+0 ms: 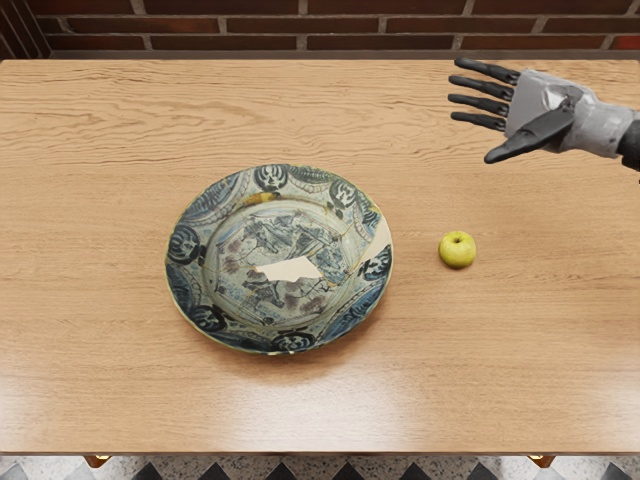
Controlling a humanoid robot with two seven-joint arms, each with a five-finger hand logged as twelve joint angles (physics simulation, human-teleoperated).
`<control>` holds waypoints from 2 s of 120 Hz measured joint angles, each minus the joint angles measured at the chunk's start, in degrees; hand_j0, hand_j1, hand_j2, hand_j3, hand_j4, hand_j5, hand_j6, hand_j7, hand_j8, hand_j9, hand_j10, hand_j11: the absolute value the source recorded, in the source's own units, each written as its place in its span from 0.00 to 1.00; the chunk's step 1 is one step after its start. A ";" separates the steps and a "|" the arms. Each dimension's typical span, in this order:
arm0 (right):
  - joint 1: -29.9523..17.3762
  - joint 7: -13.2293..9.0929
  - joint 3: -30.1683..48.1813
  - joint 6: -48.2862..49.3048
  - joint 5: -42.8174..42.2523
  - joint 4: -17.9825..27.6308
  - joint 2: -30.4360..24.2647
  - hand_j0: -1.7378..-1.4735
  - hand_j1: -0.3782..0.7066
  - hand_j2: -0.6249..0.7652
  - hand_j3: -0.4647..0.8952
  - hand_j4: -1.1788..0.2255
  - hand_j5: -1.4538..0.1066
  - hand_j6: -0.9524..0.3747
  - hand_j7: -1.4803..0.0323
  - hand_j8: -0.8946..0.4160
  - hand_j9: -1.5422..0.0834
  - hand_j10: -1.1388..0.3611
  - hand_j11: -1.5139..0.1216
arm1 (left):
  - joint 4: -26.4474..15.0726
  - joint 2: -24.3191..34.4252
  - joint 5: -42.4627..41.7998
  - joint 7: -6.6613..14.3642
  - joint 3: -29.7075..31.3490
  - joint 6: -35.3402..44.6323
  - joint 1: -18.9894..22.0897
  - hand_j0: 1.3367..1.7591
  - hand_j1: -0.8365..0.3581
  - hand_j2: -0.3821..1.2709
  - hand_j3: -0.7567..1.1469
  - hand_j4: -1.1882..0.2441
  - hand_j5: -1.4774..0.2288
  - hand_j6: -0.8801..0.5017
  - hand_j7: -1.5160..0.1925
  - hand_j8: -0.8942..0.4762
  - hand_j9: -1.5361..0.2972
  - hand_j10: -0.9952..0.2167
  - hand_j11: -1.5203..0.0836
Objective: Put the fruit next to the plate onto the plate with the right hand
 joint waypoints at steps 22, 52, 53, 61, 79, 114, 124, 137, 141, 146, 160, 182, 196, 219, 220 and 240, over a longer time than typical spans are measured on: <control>0.07 -5.28 3.59 0.08 -2.45 2.19 -0.79 0.30 0.07 0.45 0.34 0.81 0.90 0.69 0.95 0.66 0.92 0.74 0.90 | 0.00 0.00 0.00 0.00 -0.01 0.00 0.00 0.76 0.74 0.26 0.40 0.66 0.68 0.46 0.70 0.47 0.66 0.62 0.75; 0.05 -3.52 3.70 -10.81 -36.44 24.37 -8.25 0.30 0.07 0.45 0.34 0.81 0.90 0.69 0.95 0.65 0.92 0.73 0.89 | 0.00 0.00 0.00 0.00 0.00 0.00 0.00 0.76 0.74 0.26 0.40 0.66 0.68 0.46 0.70 0.47 0.66 0.62 0.75; 0.05 -3.72 3.39 -11.78 -37.37 24.99 -8.34 0.30 0.07 0.45 0.34 0.81 0.90 0.69 0.95 0.65 0.92 0.73 0.89 | 0.00 0.00 0.00 0.00 0.00 0.00 0.00 0.76 0.74 0.26 0.40 0.66 0.68 0.46 0.70 0.47 0.66 0.62 0.75; 0.03 -4.91 0.53 -19.97 -43.38 29.52 -9.06 0.30 0.07 0.45 0.34 0.81 0.90 0.69 0.94 0.65 0.92 0.73 0.89 | 0.00 0.00 0.00 0.00 0.00 0.00 0.00 0.76 0.74 0.26 0.40 0.66 0.68 0.46 0.70 0.47 0.66 0.62 0.75; -0.16 -5.97 -6.64 -33.43 -49.31 35.12 -9.49 0.30 0.07 0.45 0.34 0.81 0.90 0.68 0.94 0.65 0.92 0.73 0.89 | 0.00 0.00 0.00 0.00 0.00 0.00 0.00 0.76 0.74 0.26 0.40 0.66 0.68 0.46 0.70 0.47 0.66 0.62 0.75; -0.52 -11.48 -15.70 -44.94 -55.16 37.18 -6.66 0.30 0.29 0.42 0.34 0.66 0.73 0.53 0.77 0.49 0.76 0.60 0.73 | 0.00 0.00 0.00 0.00 0.00 0.00 0.00 0.76 0.74 0.26 0.40 0.66 0.68 0.46 0.70 0.47 0.66 0.62 0.75; -0.54 -12.28 -17.75 -48.40 -56.78 37.18 -6.31 0.30 0.35 0.41 0.34 0.63 0.69 0.49 0.73 0.46 0.72 0.56 0.69 | 0.00 0.00 0.00 0.00 0.00 0.00 0.00 0.76 0.74 0.26 0.40 0.66 0.68 0.46 0.70 0.47 0.66 0.62 0.75; -0.54 -12.91 -19.69 -51.54 -58.36 36.83 -5.33 0.30 0.39 0.40 0.34 0.60 0.65 0.46 0.69 0.43 0.68 0.54 0.66 | 0.00 0.00 0.00 0.00 0.00 0.00 0.00 0.76 0.74 0.26 0.40 0.66 0.68 0.46 0.70 0.47 0.66 0.62 0.75; -0.56 -13.00 -20.15 -52.33 -58.70 36.39 -4.70 0.30 0.40 0.40 0.34 0.59 0.65 0.46 0.69 0.42 0.68 0.53 0.65 | 0.00 0.00 0.00 0.00 0.00 0.00 0.00 0.76 0.74 0.26 0.40 0.66 0.68 0.46 0.70 0.47 0.66 0.62 0.75; -0.57 -13.07 -20.75 -53.30 -59.37 35.54 -3.76 0.30 0.41 0.40 0.34 0.59 0.64 0.45 0.68 0.41 0.67 0.52 0.65 | 0.00 0.00 0.00 0.00 0.00 0.00 0.00 0.76 0.74 0.26 0.40 0.66 0.68 0.46 0.70 0.47 0.66 0.62 0.75; -0.60 -13.12 -22.22 -55.62 -60.50 33.70 -1.63 0.30 0.43 0.40 0.34 0.58 0.63 0.44 0.67 0.40 0.66 0.51 0.64 | 0.00 0.00 0.00 0.00 -0.01 0.00 0.00 0.76 0.74 0.26 0.40 0.66 0.68 0.46 0.70 0.47 0.66 0.62 0.75; -0.71 -13.14 -24.50 -57.49 -60.96 31.96 0.63 0.30 0.44 0.40 0.34 0.57 0.62 0.43 0.66 0.39 0.65 0.51 0.63 | 0.00 0.00 0.00 0.00 0.00 0.00 0.00 0.76 0.74 0.26 0.40 0.66 0.68 0.46 0.70 0.47 0.66 0.62 0.75; -0.96 -13.14 -24.98 -57.92 -61.02 31.16 1.25 0.30 0.45 0.40 0.34 0.57 0.61 0.43 0.65 0.39 0.64 0.50 0.62 | 0.00 0.00 0.00 0.00 0.00 0.00 0.00 0.76 0.74 0.26 0.40 0.66 0.68 0.46 0.70 0.47 0.66 0.62 0.75; -1.45 -13.15 -25.15 -58.09 -61.04 30.14 1.77 0.30 0.49 0.39 0.34 0.54 0.58 0.40 0.62 0.37 0.61 0.48 0.59 | 0.00 0.00 0.00 0.00 0.00 0.00 0.00 0.76 0.74 0.26 0.40 0.66 0.68 0.46 0.70 0.47 0.66 0.62 0.75; -1.47 -13.15 -25.16 -58.09 -61.04 30.11 1.78 0.30 0.49 0.39 0.34 0.53 0.58 0.40 0.61 0.37 0.61 0.47 0.59 | 0.00 0.00 0.00 0.00 0.00 0.00 0.00 0.76 0.74 0.26 0.40 0.66 0.68 0.46 0.70 0.47 0.66 0.62 0.75; -1.73 -13.15 -25.10 -58.12 -61.04 29.69 2.08 0.30 0.54 0.39 0.34 0.49 0.55 0.38 0.57 0.35 0.57 0.44 0.55 | 0.00 0.00 0.01 0.00 0.00 0.00 0.00 0.76 0.74 0.26 0.40 0.66 0.68 0.46 0.70 0.47 0.66 0.62 0.75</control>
